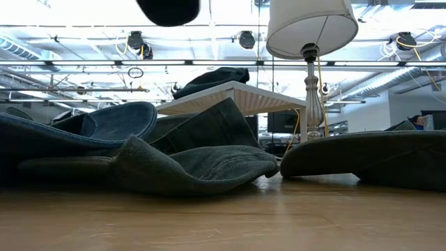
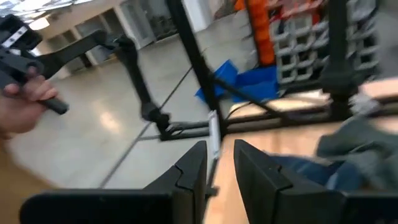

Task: Pick & Place hat
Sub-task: Stack the top blue cap on the blue cap on the shelf

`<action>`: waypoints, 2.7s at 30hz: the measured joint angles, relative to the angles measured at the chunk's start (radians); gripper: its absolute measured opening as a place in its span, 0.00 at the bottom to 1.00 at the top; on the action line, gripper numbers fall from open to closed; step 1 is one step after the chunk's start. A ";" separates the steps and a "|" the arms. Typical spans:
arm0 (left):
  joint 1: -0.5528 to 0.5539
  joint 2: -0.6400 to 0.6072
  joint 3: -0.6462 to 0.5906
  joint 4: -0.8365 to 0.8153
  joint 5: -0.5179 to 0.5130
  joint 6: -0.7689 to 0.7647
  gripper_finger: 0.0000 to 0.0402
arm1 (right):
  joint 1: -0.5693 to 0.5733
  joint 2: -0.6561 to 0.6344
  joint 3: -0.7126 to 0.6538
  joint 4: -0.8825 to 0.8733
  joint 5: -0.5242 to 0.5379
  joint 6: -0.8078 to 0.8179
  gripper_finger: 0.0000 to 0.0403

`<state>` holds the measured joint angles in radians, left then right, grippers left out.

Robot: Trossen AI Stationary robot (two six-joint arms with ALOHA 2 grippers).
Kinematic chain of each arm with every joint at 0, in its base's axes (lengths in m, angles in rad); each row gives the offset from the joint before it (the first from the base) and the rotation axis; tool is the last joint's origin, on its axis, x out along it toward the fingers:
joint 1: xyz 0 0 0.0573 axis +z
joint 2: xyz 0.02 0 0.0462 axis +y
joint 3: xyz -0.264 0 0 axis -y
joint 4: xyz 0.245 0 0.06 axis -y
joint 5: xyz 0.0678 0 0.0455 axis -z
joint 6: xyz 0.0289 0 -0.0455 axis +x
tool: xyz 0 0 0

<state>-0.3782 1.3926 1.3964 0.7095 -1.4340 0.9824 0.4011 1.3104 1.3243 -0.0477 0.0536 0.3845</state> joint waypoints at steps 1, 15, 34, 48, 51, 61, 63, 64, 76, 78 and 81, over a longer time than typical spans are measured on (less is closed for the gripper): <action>0.013 0.000 0.000 0.000 0.000 -0.003 0.12 | 0.000 -0.003 0.000 0.012 0.020 -0.022 0.17; 0.197 0.000 0.000 -0.001 0.008 -0.300 0.12 | -0.014 -0.059 0.000 0.221 0.055 -0.225 0.15; 0.354 0.137 0.276 -0.003 -0.138 -0.542 0.12 | -0.015 -0.084 0.000 0.328 0.209 -0.220 0.15; 0.494 0.440 0.695 -0.143 -0.136 -0.394 0.12 | 0.010 -0.137 0.000 0.341 0.155 -0.068 0.15; 0.507 0.489 0.696 -0.148 -0.136 -0.419 0.12 | 0.010 -0.159 0.000 0.342 0.097 -0.063 0.15; 0.515 0.599 0.696 -0.163 -0.136 -0.409 0.12 | 0.013 -0.231 0.000 0.343 -0.010 -0.062 0.15; 0.513 0.602 0.688 -0.178 -0.136 -0.398 0.12 | 0.013 -0.238 0.000 0.341 -0.010 -0.050 0.15; 0.511 0.600 0.680 -0.187 -0.136 -0.405 0.12 | 0.013 -0.239 0.000 0.343 -0.010 -0.045 0.15; 0.509 0.598 0.664 -0.388 -0.136 -0.529 0.12 | 0.013 -0.241 0.000 0.257 -0.059 0.083 0.15; 0.509 0.598 0.664 -0.453 -0.136 -0.589 0.12 | 0.013 -0.241 0.000 0.239 -0.059 0.086 0.15; 0.509 0.598 0.664 -0.562 -0.131 -0.693 0.12 | 0.013 -0.241 0.000 0.219 -0.059 0.087 0.15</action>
<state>0.1307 1.9904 2.0602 0.1473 -1.5648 0.2892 0.4145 1.0695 1.3243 0.1718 -0.0055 0.4712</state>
